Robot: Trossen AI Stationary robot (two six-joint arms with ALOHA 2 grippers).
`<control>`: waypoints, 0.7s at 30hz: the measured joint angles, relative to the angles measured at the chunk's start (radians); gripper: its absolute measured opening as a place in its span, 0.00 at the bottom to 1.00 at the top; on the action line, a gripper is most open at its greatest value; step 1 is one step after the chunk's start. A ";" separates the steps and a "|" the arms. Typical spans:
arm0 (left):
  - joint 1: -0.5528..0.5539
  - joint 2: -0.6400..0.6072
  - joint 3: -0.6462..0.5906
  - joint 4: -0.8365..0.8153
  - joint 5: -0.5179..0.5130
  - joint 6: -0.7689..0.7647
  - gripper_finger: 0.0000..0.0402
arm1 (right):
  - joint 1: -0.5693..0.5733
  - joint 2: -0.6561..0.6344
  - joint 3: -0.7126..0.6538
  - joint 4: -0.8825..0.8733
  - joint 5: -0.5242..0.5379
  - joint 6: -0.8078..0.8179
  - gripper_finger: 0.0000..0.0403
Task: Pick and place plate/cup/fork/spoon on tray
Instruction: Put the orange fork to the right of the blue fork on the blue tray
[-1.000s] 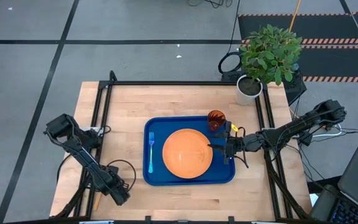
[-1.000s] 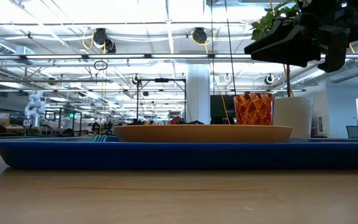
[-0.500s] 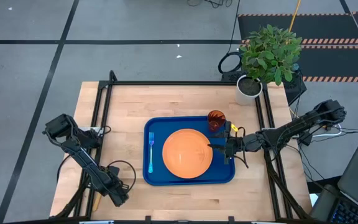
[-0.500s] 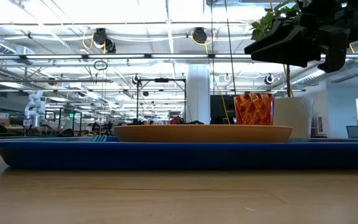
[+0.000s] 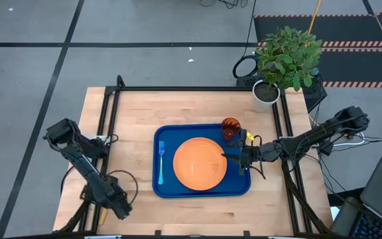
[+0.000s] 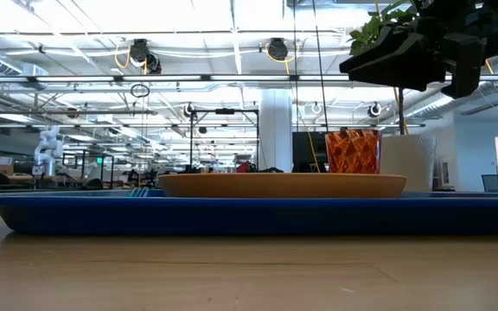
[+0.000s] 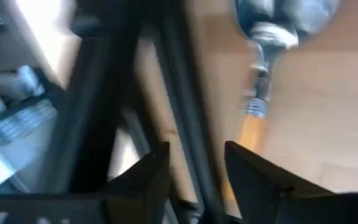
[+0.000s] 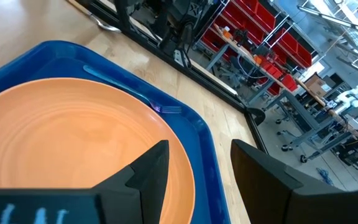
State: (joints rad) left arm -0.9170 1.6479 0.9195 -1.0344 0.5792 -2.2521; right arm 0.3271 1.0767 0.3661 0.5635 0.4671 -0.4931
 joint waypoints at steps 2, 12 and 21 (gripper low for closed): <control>-0.012 -0.002 0.002 -0.070 0.005 0.000 0.39 | 0.000 0.000 0.000 -0.001 0.000 0.000 0.42; -0.038 -0.005 -0.002 0.045 -0.151 -0.020 0.39 | -0.005 0.000 0.000 -0.014 0.000 0.002 0.42; -0.080 -0.008 -0.029 0.096 -0.162 -0.030 0.39 | -0.005 0.000 0.000 -0.016 -0.001 0.008 0.42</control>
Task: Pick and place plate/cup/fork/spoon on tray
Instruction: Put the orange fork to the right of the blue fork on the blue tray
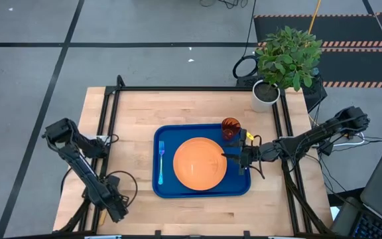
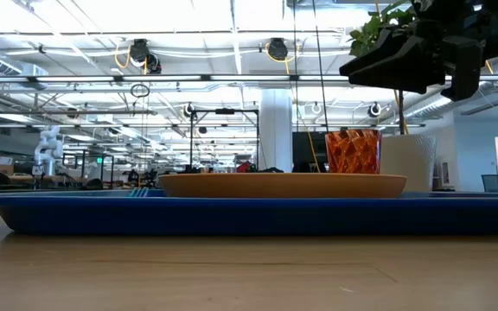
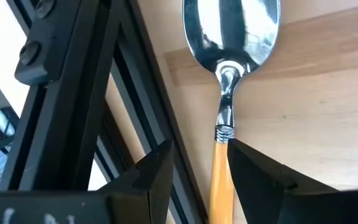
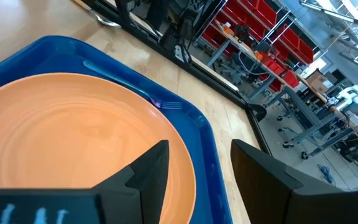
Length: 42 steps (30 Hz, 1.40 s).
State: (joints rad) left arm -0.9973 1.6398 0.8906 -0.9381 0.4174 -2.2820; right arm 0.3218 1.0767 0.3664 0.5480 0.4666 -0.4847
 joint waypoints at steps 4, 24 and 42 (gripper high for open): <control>-0.003 0.022 -0.007 0.004 0.001 0.013 0.39 | 0.000 0.000 0.000 -0.001 0.000 0.000 0.42; 0.062 0.149 -0.008 -0.039 -0.028 0.149 0.39 | 0.000 0.000 0.000 -0.008 0.000 -0.001 0.42; 0.124 0.165 -0.010 -0.040 0.020 0.153 0.28 | -0.001 0.000 0.000 -0.006 0.000 -0.021 0.42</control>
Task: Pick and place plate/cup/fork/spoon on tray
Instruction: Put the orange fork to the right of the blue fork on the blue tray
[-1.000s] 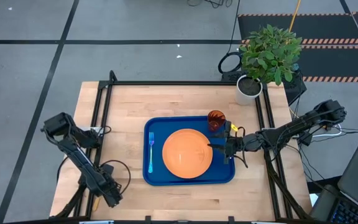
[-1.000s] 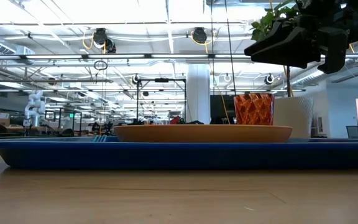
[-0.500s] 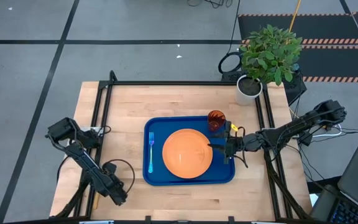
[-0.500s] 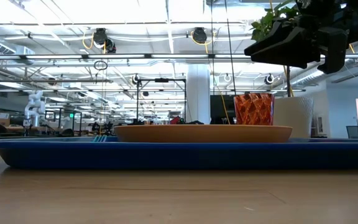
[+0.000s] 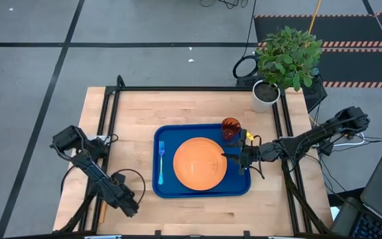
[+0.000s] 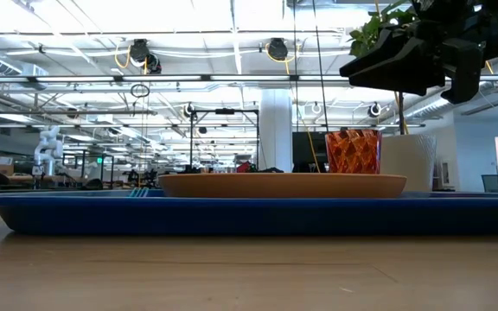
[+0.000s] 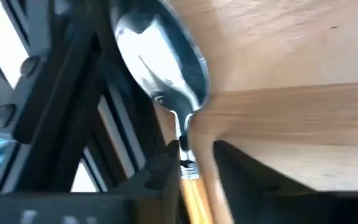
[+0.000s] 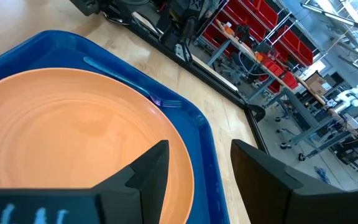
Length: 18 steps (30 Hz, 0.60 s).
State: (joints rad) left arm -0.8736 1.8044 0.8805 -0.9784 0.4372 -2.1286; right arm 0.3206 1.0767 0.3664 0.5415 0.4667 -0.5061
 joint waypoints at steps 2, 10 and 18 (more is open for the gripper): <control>-0.005 0.002 0.000 0.005 0.014 0.006 0.17 | 0.000 0.000 0.000 0.000 0.000 -0.003 0.42; -0.011 0.001 -0.002 0.028 0.009 0.005 0.02 | 0.000 0.000 0.000 0.006 0.000 -0.003 0.42; 0.091 0.004 0.005 0.049 0.010 0.112 0.01 | 0.000 0.000 0.000 0.017 0.001 -0.011 0.42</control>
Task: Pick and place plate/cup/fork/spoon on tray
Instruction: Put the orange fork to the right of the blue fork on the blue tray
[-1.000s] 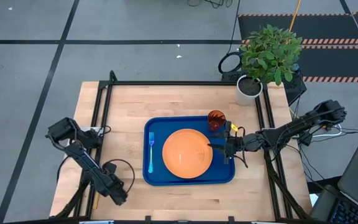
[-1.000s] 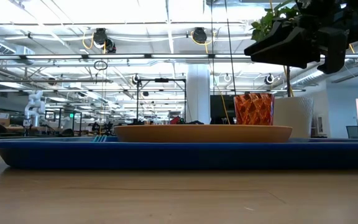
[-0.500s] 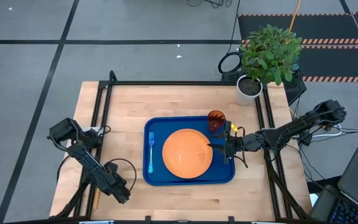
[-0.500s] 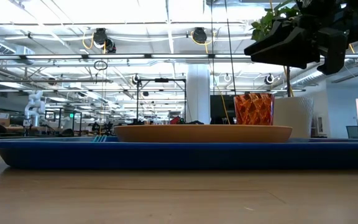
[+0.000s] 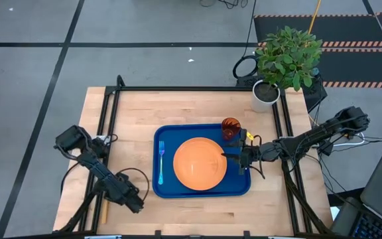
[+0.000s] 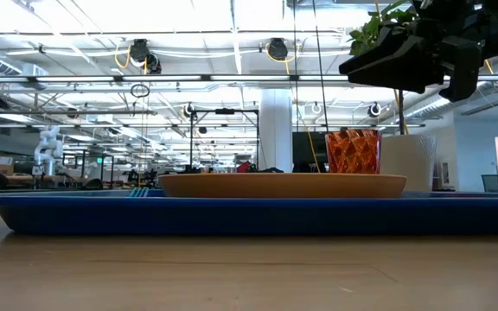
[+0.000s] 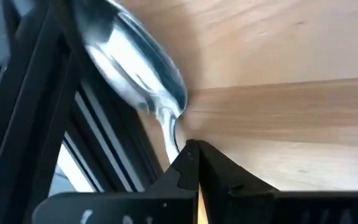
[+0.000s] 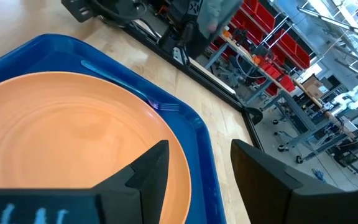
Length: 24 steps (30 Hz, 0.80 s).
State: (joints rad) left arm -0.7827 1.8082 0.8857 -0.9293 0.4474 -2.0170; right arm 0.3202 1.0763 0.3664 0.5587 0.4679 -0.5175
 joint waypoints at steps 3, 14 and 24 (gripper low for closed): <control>0.032 -0.001 0.009 0.011 -0.015 0.046 0.01 | 0.000 0.000 0.000 -0.001 0.000 0.000 0.42; 0.081 -0.001 0.029 -0.035 -0.009 0.114 0.06 | 0.000 0.000 0.000 -0.003 0.002 -0.002 0.42; 0.060 -0.007 0.028 -0.119 -0.107 0.151 0.24 | 0.000 0.000 0.000 -0.010 0.001 0.000 0.42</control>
State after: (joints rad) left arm -0.7223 1.8015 0.9134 -1.0485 0.3402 -1.8662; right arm 0.3202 1.0763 0.3664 0.5485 0.4692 -0.5175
